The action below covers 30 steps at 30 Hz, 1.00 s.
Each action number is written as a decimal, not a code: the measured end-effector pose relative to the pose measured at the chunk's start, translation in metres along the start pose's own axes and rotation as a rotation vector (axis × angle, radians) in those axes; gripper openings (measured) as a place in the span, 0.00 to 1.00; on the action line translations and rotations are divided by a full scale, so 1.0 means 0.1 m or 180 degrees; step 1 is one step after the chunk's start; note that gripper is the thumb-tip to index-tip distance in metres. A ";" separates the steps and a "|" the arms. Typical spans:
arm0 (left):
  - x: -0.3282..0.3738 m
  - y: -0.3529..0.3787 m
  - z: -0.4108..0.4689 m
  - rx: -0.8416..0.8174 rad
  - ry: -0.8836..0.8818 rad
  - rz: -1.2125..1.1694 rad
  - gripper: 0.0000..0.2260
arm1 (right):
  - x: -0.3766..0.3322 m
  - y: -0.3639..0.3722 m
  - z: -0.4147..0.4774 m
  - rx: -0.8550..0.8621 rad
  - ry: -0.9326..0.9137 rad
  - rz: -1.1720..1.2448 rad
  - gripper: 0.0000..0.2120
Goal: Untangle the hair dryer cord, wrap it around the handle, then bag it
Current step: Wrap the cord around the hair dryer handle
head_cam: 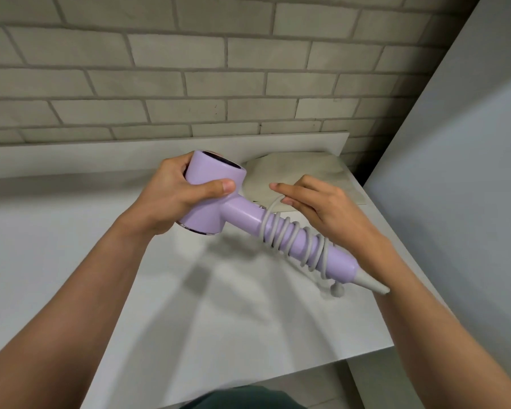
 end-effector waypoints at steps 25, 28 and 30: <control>-0.21 -0.20 0.07 0.1789 -0.0112 0.0974 0.25 | -0.60 0.15 -0.38 -0.2368 0.0693 0.0672 0.11; -0.20 -0.23 0.07 0.1669 -0.0036 0.1631 0.29 | -0.67 -0.15 -0.26 -0.1989 0.0471 0.0401 0.07; -0.21 -0.22 0.06 0.1472 -0.0012 0.1627 0.28 | -0.66 -0.36 -0.13 -0.1558 0.0321 0.0146 0.08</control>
Point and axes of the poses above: each hand's wrist, its own z-axis towards the middle knuckle, its own y-axis out of the palm, x = y × z, the point moved 7 cm from there along z, towards the middle knuckle, and after that the axes turned 1 degree about -x, right-handed, at the moved point
